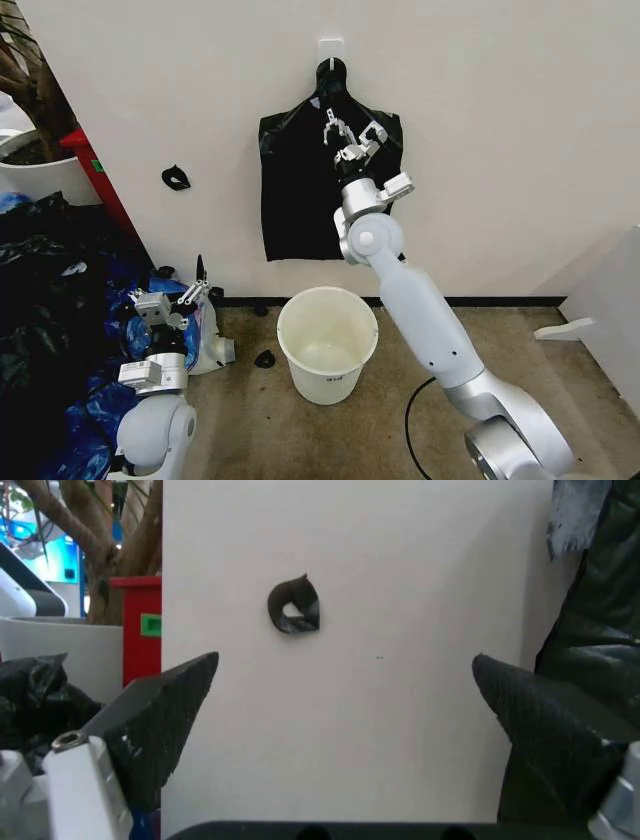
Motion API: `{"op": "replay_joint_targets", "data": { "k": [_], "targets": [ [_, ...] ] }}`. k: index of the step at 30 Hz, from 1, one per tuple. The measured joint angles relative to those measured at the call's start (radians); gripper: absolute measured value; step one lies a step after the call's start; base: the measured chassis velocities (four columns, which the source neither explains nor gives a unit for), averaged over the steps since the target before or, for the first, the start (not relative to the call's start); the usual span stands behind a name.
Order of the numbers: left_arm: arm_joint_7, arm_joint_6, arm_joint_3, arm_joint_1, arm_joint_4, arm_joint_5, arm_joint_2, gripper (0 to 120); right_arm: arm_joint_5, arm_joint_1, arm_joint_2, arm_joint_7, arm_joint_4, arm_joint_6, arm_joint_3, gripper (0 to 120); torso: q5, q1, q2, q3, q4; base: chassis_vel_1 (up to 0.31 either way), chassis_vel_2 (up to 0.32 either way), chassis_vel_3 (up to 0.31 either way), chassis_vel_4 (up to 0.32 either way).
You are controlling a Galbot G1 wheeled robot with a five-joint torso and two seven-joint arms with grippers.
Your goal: Place the garbage bag over the trash bin.
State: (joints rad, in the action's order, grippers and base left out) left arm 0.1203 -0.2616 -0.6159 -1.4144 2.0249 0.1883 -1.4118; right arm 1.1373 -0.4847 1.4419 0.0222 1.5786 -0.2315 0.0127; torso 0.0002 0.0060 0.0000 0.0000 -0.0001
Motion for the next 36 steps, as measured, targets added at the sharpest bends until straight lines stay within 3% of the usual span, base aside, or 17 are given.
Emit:
{"op": "replay_joint_targets", "data": {
  "k": [9, 15, 23, 27, 31, 36],
  "targets": [
    [0.004, -0.001, -0.002, 0.002, -0.001, 0.003, 0.002, 100, -0.033, -0.165, -0.112, -0.007, 0.189, -0.003, -0.021, 0, 0.0, 0.0, 0.0, 0.0, -0.0003, 0.0, 0.0, 0.0, 0.0],
    [0.005, -0.002, 0.001, 0.004, 0.002, 0.006, 0.007, 100, -0.1, -0.371, -0.173, -0.037, 0.327, -0.006, -0.018, 0, -0.0001, 0.0, 0.0, 0.0, -0.0006, 0.0, 0.0, 0.0, 0.0],
    [0.005, -0.002, 0.0, 0.004, 0.006, 0.01, 0.01, 100, -0.15, -0.456, -0.191, -0.055, 0.354, -0.014, -0.029, 0, 0.0001, 0.0, 0.0, 0.0, -0.0001, 0.0, 0.0, 0.0, 0.0],
    [0.005, -0.003, 0.004, -0.001, 0.013, 0.011, 0.009, 100, -0.25, -0.566, -0.217, -0.082, 0.368, -0.034, -0.051, 0, 0.0, 0.0, 0.0, 0.0, -0.0003, 0.0, 0.0, 0.0, 0.0],
    [0.005, -0.003, 0.008, -0.006, 0.018, 0.011, 0.011, 100, -0.37, -0.637, -0.233, -0.152, 0.346, -0.067, -0.058, 0, -0.0001, 0.0, 0.0, 0.0, -0.0001, 0.0, 0.0, 0.0, 0.0],
    [0.004, -0.003, 0.007, -0.007, 0.025, 0.017, 0.021, 100, -0.547, -0.723, -0.256, -0.332, 0.249, -0.161, -0.037, 0, -0.0001, 0.0, 0.0, 0.0, -0.0002, 0.0, 0.0, 0.0, 0.0]
  ]
}}
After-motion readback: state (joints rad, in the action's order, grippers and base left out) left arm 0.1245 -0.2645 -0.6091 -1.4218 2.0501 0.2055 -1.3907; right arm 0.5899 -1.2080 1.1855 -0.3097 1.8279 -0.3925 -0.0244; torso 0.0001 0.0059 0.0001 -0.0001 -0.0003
